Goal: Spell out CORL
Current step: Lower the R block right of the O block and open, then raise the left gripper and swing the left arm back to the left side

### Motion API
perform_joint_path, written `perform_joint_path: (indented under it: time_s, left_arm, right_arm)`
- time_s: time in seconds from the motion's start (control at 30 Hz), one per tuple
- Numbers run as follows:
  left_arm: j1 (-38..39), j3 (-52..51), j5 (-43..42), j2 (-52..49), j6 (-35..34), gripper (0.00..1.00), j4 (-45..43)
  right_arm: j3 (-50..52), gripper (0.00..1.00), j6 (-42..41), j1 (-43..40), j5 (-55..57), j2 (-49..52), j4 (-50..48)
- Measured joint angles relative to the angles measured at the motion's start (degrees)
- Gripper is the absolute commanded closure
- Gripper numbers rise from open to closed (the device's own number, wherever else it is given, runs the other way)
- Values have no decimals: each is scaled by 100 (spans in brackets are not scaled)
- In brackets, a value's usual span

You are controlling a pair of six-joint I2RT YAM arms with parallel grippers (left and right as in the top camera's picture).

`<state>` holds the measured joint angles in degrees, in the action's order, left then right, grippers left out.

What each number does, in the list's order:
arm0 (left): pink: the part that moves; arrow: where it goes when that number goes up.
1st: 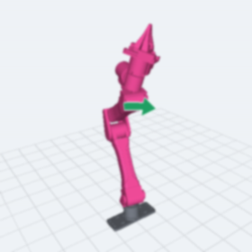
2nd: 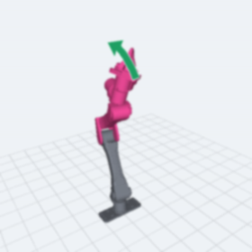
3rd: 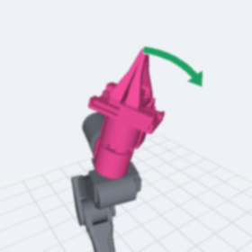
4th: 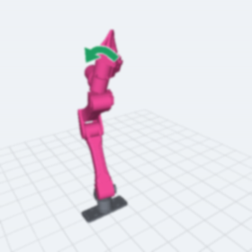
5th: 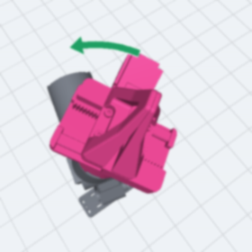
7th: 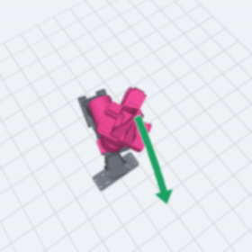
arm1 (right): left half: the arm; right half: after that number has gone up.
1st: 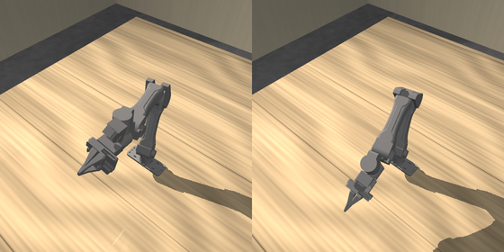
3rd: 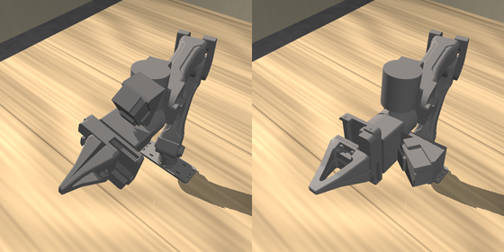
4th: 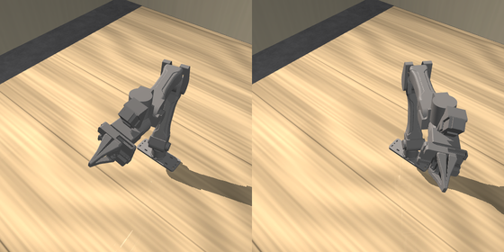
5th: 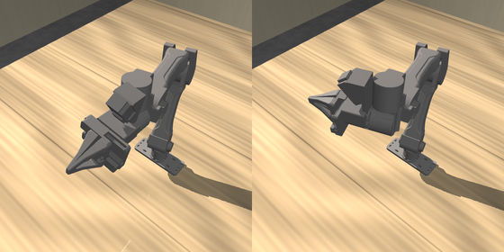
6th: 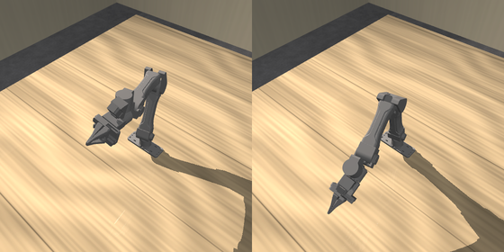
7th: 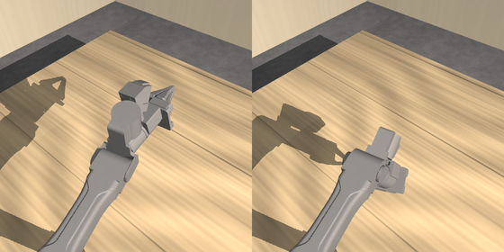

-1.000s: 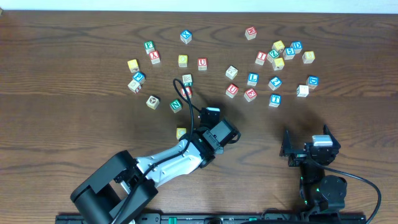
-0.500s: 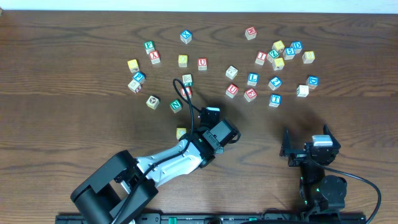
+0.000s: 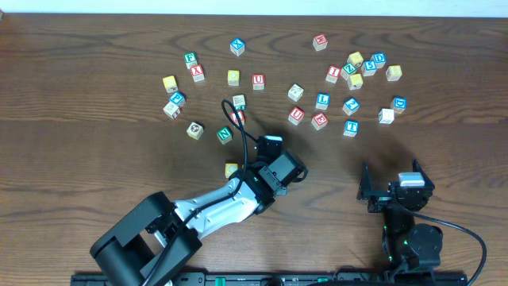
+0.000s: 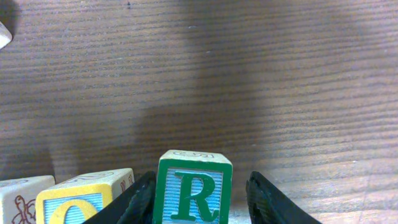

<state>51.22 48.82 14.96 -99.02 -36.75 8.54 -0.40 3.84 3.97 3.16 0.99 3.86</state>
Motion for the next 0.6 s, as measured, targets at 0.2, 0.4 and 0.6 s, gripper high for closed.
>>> perform_joint_path:
  time_s: [0.2,0.4,0.6]
  left_arm:
    - [0,188,197,-31,328,49,4]
    - [0,579,691,-31,719,45,-4]
    - [-2,660,1279,-31,1132,29,-540]
  right_arm:
    - [0,1,0,0,0,0,0]
    - [0,1,0,0,0,0,0]
    - [0,1,0,0,0,0,0]
